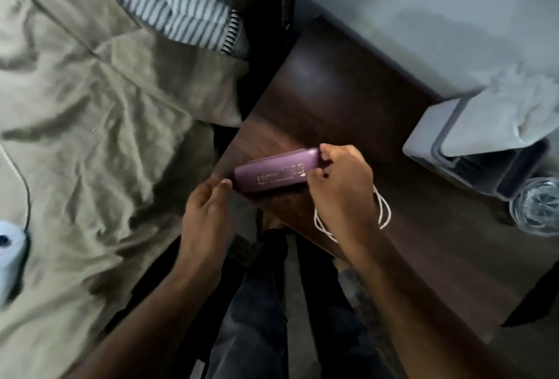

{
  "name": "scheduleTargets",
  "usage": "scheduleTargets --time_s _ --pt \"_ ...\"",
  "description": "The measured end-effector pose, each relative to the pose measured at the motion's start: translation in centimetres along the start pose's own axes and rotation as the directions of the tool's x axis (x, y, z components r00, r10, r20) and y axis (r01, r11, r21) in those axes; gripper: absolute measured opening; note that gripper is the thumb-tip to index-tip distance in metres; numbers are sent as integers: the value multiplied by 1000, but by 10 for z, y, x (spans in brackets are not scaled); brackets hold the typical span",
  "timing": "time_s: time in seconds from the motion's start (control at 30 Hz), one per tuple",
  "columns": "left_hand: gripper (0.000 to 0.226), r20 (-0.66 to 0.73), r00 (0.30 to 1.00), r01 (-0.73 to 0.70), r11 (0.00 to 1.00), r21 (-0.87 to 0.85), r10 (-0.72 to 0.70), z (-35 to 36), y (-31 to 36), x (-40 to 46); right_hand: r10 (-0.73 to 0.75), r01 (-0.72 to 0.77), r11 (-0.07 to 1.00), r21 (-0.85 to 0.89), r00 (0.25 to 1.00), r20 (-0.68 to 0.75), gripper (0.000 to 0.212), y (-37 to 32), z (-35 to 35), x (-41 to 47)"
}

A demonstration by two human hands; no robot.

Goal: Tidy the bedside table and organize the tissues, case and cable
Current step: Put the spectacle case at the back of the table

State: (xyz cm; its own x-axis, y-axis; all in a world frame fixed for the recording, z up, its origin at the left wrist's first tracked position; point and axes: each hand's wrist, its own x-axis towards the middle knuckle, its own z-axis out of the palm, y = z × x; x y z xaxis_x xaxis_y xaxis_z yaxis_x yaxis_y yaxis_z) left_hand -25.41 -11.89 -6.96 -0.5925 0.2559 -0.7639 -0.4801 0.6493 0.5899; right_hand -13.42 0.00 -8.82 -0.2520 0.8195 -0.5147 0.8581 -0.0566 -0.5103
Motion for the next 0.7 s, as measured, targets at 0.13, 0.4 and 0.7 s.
scheduleTargets --time_s 0.13,0.4,0.7 --pt "27 -15 998 57 998 -12 -57 6 -7 10 95 -96 995 -32 995 -13 45 4 1 8" --pt "27 25 999 27 999 21 -28 31 19 20 109 -111 994 10 990 91 60 12 -22 24" --pt "23 228 949 -273 926 260 216 124 103 67 47 -54 996 -68 994 -99 80 35 -61 80"
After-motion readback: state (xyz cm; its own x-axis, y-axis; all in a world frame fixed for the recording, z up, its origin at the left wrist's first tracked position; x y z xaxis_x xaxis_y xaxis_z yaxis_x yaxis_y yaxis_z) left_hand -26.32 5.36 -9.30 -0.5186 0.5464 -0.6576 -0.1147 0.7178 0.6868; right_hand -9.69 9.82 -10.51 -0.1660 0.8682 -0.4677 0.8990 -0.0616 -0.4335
